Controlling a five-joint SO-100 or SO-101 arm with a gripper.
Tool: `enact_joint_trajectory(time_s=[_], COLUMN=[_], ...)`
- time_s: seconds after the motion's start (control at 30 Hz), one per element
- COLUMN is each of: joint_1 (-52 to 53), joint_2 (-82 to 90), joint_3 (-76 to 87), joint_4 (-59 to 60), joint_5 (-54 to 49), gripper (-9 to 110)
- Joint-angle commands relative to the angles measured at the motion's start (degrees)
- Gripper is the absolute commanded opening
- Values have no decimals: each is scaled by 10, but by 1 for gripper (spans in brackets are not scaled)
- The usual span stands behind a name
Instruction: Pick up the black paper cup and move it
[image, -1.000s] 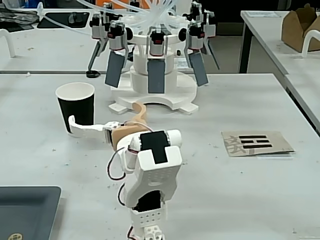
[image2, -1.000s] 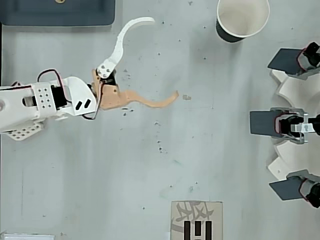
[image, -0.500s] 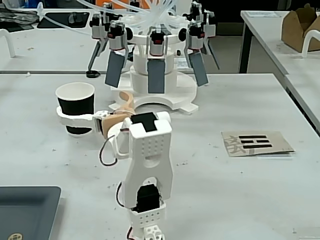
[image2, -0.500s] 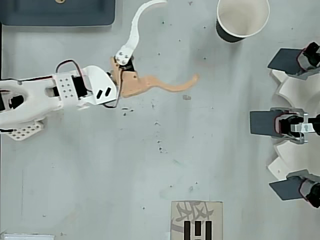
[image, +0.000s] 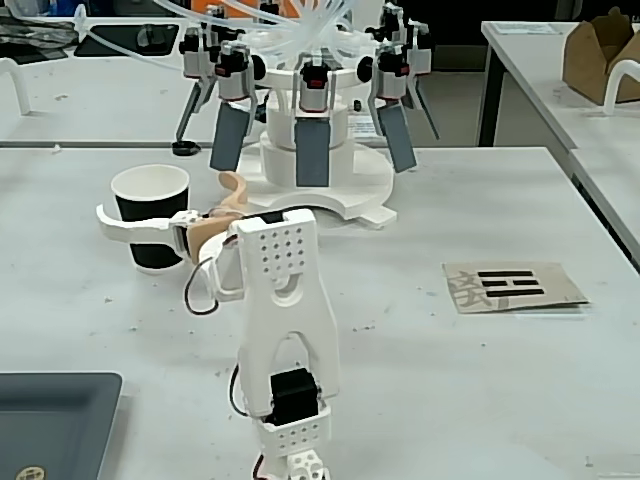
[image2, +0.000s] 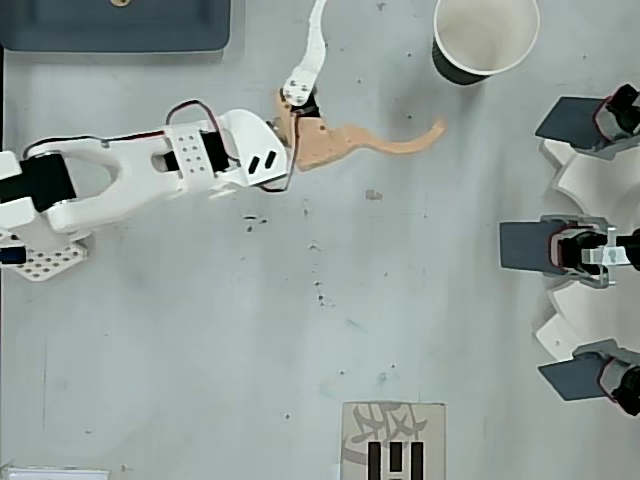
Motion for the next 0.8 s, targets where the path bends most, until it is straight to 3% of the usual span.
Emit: enact_joint_trajectory(time_s=[0.0,0.77], joint_1=[-6,-15], joint_2=[-17,-300], joint_3=[-67,-428], joint_4=[-11,58], joint_5=[6,17], gripper=[50,51])
